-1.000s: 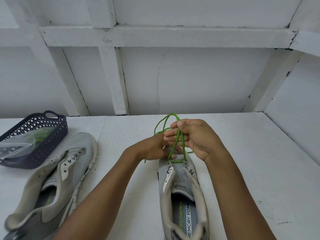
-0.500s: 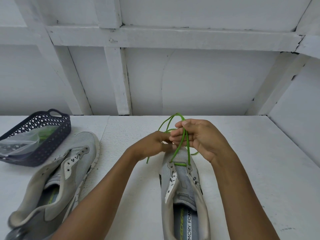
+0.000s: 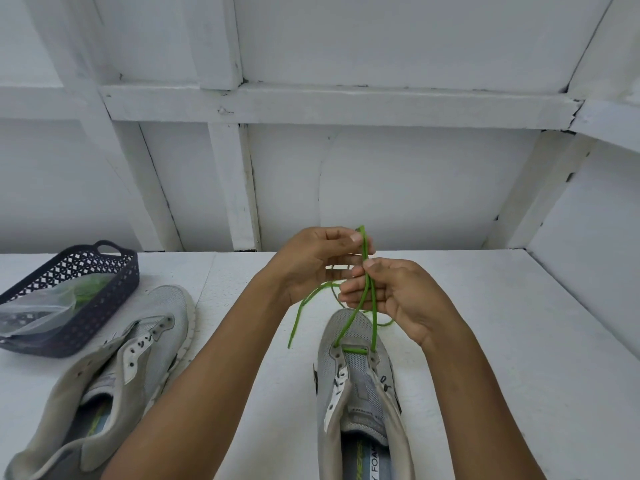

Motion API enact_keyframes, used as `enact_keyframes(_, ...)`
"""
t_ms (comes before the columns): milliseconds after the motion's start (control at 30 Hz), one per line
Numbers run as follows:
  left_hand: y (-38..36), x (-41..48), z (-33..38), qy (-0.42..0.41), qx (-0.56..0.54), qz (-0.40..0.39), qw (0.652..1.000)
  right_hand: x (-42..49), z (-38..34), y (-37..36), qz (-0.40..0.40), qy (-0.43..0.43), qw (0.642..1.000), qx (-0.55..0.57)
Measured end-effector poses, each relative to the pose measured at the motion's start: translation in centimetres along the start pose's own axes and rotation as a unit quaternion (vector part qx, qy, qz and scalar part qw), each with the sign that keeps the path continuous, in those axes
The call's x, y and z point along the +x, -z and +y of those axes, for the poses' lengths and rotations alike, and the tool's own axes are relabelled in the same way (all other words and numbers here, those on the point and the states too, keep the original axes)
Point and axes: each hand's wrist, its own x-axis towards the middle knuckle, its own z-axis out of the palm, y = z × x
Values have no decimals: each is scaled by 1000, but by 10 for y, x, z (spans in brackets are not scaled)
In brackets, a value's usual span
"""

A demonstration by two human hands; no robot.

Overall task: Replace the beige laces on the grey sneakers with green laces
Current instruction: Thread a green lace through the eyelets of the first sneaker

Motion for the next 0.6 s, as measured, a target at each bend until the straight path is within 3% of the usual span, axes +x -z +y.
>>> enact_keyframes(267,-10,1,3,2,0,25,1000,-2,2,0,-11,3,1000,7)
enact_keyframes(467,-11,-4,4,41,119,20,992,0,5,1,17,31,999,-7)
enact_keyframes(600,-8,-4,5,29,118,42,992,1,5,1,14,38,998,-41)
